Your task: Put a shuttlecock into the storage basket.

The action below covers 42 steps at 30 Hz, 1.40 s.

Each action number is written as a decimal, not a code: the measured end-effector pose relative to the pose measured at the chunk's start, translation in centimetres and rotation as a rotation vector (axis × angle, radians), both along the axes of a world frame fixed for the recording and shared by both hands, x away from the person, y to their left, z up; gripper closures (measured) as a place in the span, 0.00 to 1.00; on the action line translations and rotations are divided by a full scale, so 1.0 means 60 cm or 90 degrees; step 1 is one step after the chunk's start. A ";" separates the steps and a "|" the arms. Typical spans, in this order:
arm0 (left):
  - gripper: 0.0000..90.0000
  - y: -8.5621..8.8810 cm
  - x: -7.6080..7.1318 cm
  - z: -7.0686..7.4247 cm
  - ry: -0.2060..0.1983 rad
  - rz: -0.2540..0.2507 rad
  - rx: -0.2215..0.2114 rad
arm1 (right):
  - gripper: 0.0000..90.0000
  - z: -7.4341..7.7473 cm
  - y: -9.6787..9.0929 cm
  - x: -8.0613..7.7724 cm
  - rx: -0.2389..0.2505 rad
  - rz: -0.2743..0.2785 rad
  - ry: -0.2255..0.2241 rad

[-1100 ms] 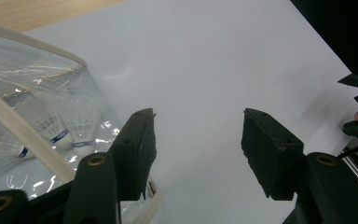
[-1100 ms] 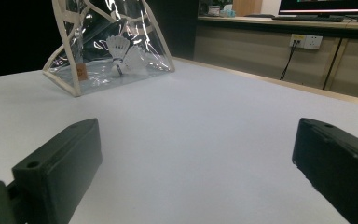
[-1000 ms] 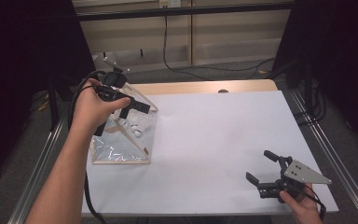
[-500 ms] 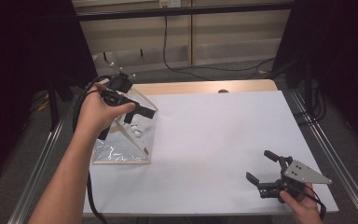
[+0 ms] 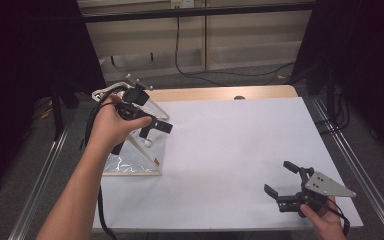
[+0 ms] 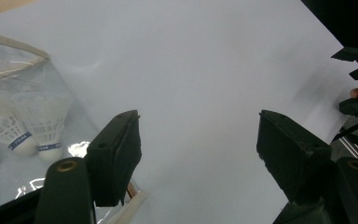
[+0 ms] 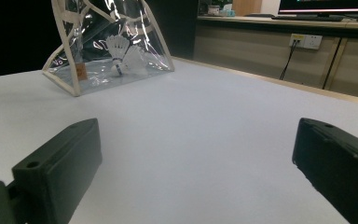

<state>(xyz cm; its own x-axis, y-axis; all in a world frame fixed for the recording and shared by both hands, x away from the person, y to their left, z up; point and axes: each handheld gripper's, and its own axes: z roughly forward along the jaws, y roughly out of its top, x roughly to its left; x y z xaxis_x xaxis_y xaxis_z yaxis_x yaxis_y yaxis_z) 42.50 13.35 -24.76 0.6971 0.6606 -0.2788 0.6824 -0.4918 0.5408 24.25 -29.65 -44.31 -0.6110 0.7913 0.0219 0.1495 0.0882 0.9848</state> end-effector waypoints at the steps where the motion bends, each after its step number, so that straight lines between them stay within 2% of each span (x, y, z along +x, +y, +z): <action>1: 0.33 -0.002 -0.001 -0.001 0.001 -0.002 0.000 | 0.01 0.000 0.000 0.000 0.000 0.000 -0.001; 8: 0.29 -0.005 -0.009 -0.012 -0.012 -0.007 -0.007 | 0.01 0.000 0.000 0.000 -0.001 0.000 0.000; 18: 0.24 -0.016 -0.027 -0.033 -0.019 -0.042 -0.009 | 0.01 0.000 0.000 0.000 0.000 0.000 0.000; 24: 0.21 -0.016 -0.037 -0.048 -0.033 -0.052 -0.020 | 0.01 0.001 0.002 0.000 -0.002 0.001 -0.002; 26: 0.20 -0.016 -0.042 -0.054 -0.041 -0.046 -0.029 | 0.01 0.000 0.003 0.000 -0.005 0.002 0.000; 32: 0.18 -0.017 -0.053 -0.065 -0.054 -0.068 -0.019 | 0.01 0.001 0.002 0.000 -0.001 0.000 -0.001; 42: 0.12 -0.013 -0.067 -0.087 -0.072 -0.082 -0.027 | 0.01 0.001 0.003 0.000 -0.003 0.001 -0.001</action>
<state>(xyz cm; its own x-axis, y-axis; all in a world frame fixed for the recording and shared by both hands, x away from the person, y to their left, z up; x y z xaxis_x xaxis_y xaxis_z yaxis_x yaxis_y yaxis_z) 38.50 12.55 -29.97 0.8039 0.5528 -0.2195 0.5487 -0.5469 0.6323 24.27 -29.49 -44.27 -0.6126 0.7902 0.0171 0.1476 0.0931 0.9846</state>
